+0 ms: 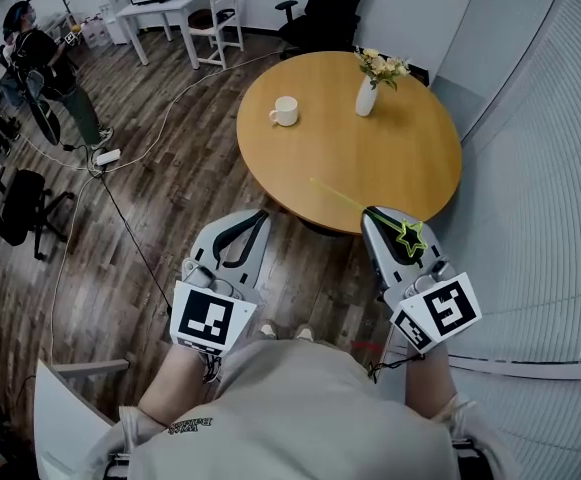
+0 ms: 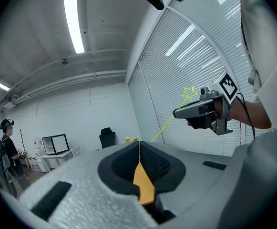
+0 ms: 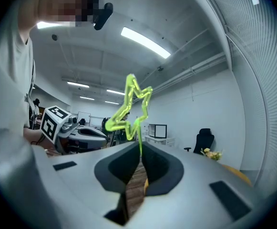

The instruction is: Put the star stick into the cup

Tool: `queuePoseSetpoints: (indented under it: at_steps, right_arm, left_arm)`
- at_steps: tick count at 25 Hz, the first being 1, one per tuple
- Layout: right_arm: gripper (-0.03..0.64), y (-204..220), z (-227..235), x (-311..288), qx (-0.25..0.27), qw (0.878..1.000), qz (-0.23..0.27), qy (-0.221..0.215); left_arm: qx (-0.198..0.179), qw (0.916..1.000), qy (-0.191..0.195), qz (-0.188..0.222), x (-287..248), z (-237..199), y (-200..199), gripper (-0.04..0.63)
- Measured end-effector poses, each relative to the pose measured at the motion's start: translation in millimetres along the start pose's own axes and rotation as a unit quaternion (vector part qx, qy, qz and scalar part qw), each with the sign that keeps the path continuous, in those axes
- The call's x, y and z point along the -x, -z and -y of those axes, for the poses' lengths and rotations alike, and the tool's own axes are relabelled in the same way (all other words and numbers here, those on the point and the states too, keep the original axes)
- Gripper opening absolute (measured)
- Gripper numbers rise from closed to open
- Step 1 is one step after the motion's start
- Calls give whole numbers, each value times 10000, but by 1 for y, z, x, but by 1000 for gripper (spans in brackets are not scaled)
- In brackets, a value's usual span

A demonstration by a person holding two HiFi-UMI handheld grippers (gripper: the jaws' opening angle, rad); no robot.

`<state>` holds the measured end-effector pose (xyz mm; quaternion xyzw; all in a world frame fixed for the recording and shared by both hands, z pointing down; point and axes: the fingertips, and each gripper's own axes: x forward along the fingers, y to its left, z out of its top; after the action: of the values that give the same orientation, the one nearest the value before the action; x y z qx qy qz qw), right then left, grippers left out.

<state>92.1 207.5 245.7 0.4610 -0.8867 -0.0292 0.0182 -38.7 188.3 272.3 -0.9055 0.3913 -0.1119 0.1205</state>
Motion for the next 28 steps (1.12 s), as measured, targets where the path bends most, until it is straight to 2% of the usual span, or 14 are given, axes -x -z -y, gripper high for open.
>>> queuePoseSetpoints:
  at_steps: [7, 10, 17, 28]
  right_arm:
    - [35, 3, 16, 8, 81, 10000, -11, -54]
    - [35, 6, 19, 12, 90, 9999, -16, -68]
    - [35, 13, 35, 16, 2, 10000, 56, -63]
    - [35, 29, 61, -11, -24, 9999, -53, -103]
  left_arm:
    - [107, 9997, -197, 84, -7, 9, -7, 23]
    - [22, 9997, -244, 86, -8, 13, -4, 23]
    - [-8, 9995, -305, -66, -17, 19, 3, 23]
    - [52, 9992, -348, -191, -46, 3, 20, 23]
